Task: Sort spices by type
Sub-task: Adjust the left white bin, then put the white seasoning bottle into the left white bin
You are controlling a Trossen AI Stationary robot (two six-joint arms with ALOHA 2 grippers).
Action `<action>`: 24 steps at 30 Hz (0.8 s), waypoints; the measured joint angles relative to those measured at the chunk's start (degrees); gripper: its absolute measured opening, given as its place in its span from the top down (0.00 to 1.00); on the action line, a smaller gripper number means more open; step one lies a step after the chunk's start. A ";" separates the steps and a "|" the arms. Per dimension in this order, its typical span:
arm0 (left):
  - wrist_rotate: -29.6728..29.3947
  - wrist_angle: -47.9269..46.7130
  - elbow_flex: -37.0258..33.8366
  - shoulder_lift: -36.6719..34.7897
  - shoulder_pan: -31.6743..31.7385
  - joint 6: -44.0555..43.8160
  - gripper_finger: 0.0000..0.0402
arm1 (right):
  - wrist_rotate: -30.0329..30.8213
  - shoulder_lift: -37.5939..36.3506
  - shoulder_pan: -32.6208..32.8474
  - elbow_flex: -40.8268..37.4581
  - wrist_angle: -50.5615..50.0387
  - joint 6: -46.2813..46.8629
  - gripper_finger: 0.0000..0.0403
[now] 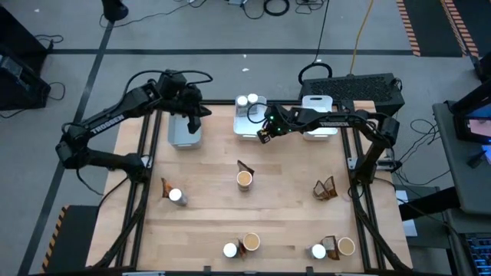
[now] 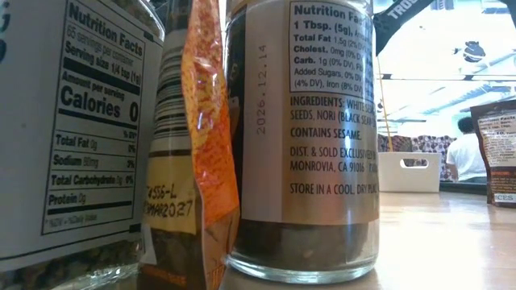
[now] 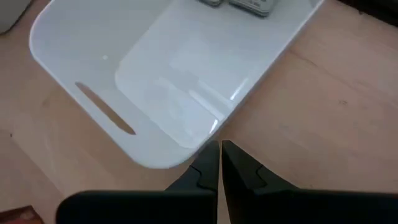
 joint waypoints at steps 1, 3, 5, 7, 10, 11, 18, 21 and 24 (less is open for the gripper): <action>0.00 0.00 0.00 0.01 0.00 0.05 0.99 | -0.02 0.00 -0.02 0.22 -1.02 0.23 1.00; -0.02 0.00 0.00 0.01 0.00 0.10 0.99 | -0.02 0.00 -0.02 1.00 -4.03 0.22 1.00; -0.02 -0.01 0.00 0.01 0.00 0.62 0.99 | 0.04 0.00 -0.02 2.28 -6.43 -0.28 1.00; 0.00 -0.13 0.00 0.01 0.00 1.39 0.99 | 0.06 0.00 0.00 3.91 -9.52 -1.34 1.00; 2.73 -0.71 0.00 0.22 0.00 1.86 0.99 | -0.06 -0.93 0.88 7.02 -13.10 -3.28 1.00; 4.67 -1.08 0.00 0.39 0.00 2.07 0.99 | -0.22 -1.72 1.38 7.96 -13.35 -3.75 1.00; 9.67 -0.46 -0.07 0.95 -5.28 -1.48 0.99 | 2.39 -11.97 7.69 9.95 -15.28 -4.12 1.00; 8.04 2.36 -0.07 0.92 -10.87 -5.72 0.99 | 6.54 -17.61 12.22 9.95 -17.79 -4.87 1.00; 4.06 4.75 0.12 0.92 -17.88 -12.30 0.99 | 12.16 -22.54 17.95 9.90 -18.94 -5.54 1.00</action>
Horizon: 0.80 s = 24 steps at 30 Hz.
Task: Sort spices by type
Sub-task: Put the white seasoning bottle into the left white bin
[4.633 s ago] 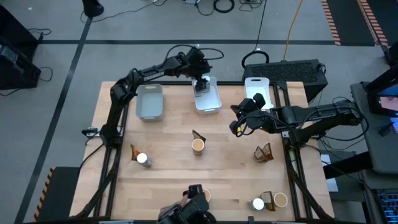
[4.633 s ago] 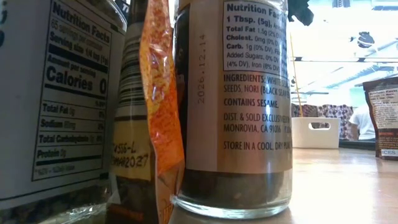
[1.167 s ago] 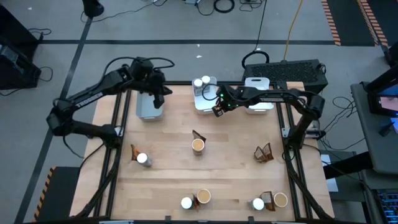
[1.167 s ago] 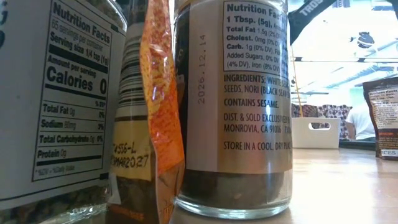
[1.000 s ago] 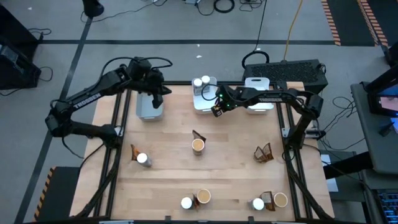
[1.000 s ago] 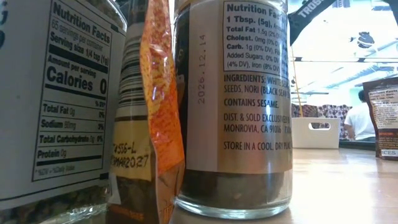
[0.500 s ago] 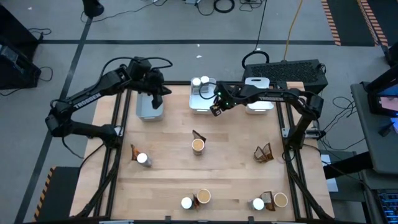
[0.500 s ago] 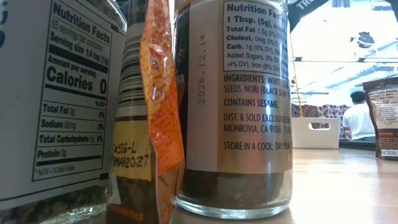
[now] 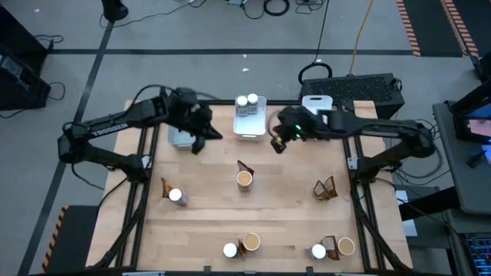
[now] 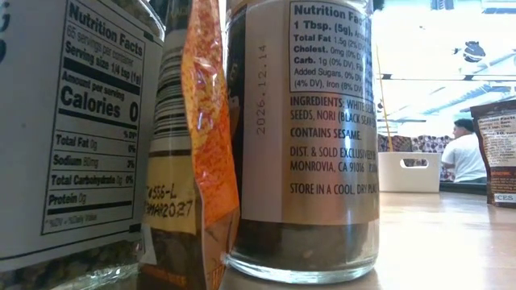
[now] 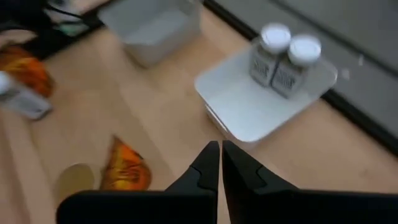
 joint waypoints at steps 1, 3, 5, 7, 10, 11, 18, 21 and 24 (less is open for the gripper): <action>-2.43 0.77 0.17 0.00 -2.66 -2.27 0.99 | 1.38 -1.38 1.97 -0.27 0.24 -0.40 1.00; -8.22 1.91 0.23 0.00 -8.26 -6.59 0.99 | 2.44 -3.66 5.55 -0.88 1.42 -1.58 1.00; -13.81 2.69 0.23 0.02 -13.64 -11.33 0.99 | 2.10 -5.06 8.95 -1.55 2.10 -3.12 1.00; -18.52 3.51 0.23 0.01 -18.89 -15.10 0.99 | 2.08 -5.56 12.38 -2.04 2.51 -4.15 1.00; -23.95 4.57 0.23 0.00 -26.33 -21.59 0.99 | 1.81 -5.41 17.09 -2.22 3.17 -4.34 1.00; -24.97 5.38 0.23 0.02 -28.70 -23.38 0.99 | 1.77 -5.19 18.49 -2.22 4.10 -3.57 1.00; -31.17 9.92 0.26 1.31 -43.08 -25.54 0.99 | 2.27 -2.54 27.39 -2.24 17.22 -2.21 1.00; -31.45 10.95 0.34 2.72 -48.34 -25.62 0.99 | 2.80 -0.13 29.80 -2.24 25.09 -1.47 1.00; -31.43 11.45 0.34 5.03 -53.92 -25.72 0.99 | 3.88 2.58 32.06 -2.24 30.79 0.16 1.00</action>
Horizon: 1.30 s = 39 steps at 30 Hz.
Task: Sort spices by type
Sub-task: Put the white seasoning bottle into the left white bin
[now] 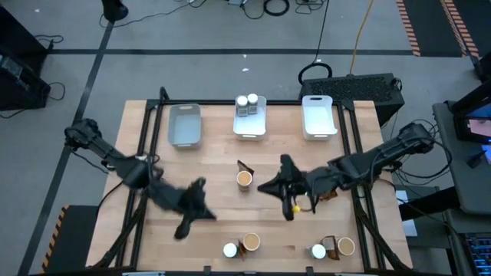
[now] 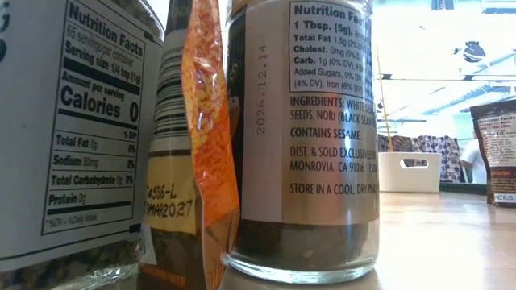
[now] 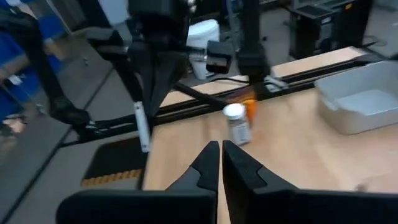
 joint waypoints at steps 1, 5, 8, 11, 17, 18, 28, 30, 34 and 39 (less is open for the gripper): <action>0.00 0.42 -0.01 0.89 -1.70 0.11 0.99 | -0.03 0.81 0.71 0.00 1.26 0.88 1.00; 0.09 0.51 -0.01 5.08 -6.74 0.17 0.99 | -0.03 3.45 3.46 0.00 3.43 5.29 1.00; 0.40 0.60 -0.01 8.25 -8.23 0.19 0.99 | 0.75 4.87 5.65 0.00 4.33 8.20 1.00; 1.91 0.66 -0.01 11.25 -8.52 0.20 0.97 | 5.14 6.15 7.84 0.00 4.29 10.57 1.00; 2.52 1.07 -0.01 16.66 -8.46 0.33 0.94 | 9.36 7.12 10.27 0.00 4.20 12.69 1.00; 2.46 0.88 -0.01 17.65 -8.46 0.58 0.94 | 9.34 7.19 10.49 0.00 4.16 12.69 1.00; 0.95 2.87 -0.06 20.17 -6.07 0.82 0.66 | 8.95 7.18 10.49 0.00 3.76 10.06 1.00; 0.55 3.36 -0.06 20.17 -5.83 1.96 0.57 | 8.88 7.17 10.49 0.00 3.65 8.62 1.00; -1.06 5.19 -0.06 20.18 -5.51 4.69 0.40 | 8.77 7.17 10.49 0.00 3.66 5.92 1.00; -2.80 8.35 -0.06 21.53 -5.50 7.67 0.22 | 8.50 7.12 10.34 0.02 1.88 5.25 1.00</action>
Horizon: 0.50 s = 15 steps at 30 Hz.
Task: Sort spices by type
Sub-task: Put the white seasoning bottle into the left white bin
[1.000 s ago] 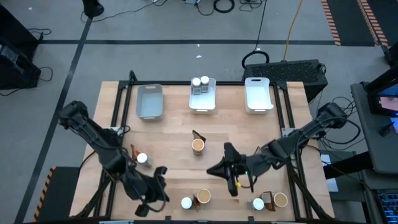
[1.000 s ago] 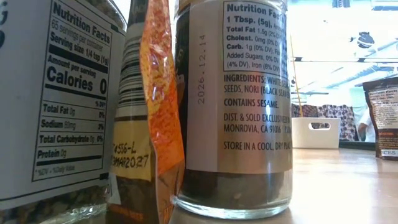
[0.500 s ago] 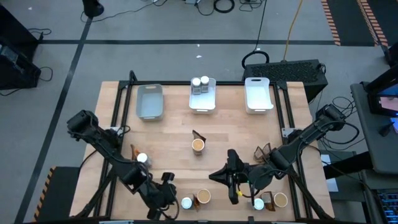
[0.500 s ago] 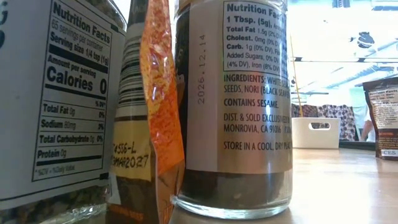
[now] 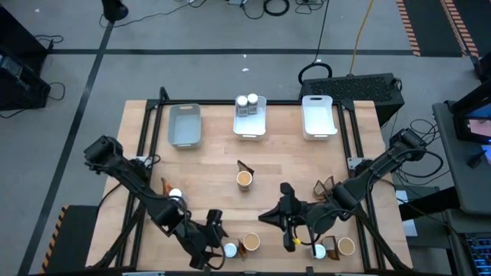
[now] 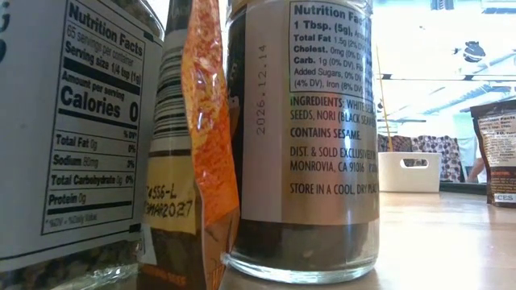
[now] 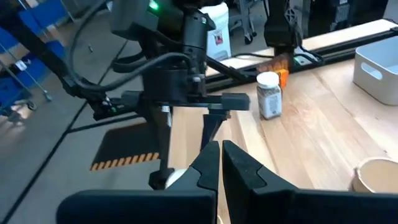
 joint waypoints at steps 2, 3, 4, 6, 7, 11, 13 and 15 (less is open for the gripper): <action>0.05 1.49 0.00 0.97 0.00 1.19 0.16 | -0.02 0.00 -0.03 0.00 -1.35 0.47 1.00; 0.14 2.44 0.00 1.42 0.00 1.85 0.14 | 0.01 0.00 -0.03 0.00 -1.82 0.76 1.00; 0.59 3.40 0.00 1.82 0.00 2.64 0.11 | 0.00 0.00 -0.03 0.00 -2.28 1.22 1.00; 0.96 4.30 0.00 2.53 0.00 4.53 0.08 | -0.04 0.00 -0.03 0.00 -2.90 2.23 1.00; 1.01 4.68 0.00 2.99 0.00 4.87 0.07 | -0.13 0.00 -0.02 0.00 -3.22 2.67 1.00; 1.03 4.70 0.00 4.94 0.00 4.59 0.06 | -1.97 0.00 0.06 0.00 -3.40 4.45 1.00; 1.04 4.79 0.00 6.00 0.00 4.78 0.06 | -2.97 -0.02 0.20 0.00 -3.40 5.66 1.00; 1.04 5.72 0.00 7.02 0.00 4.93 0.06 | -2.94 -0.01 0.57 0.00 -3.38 6.46 1.00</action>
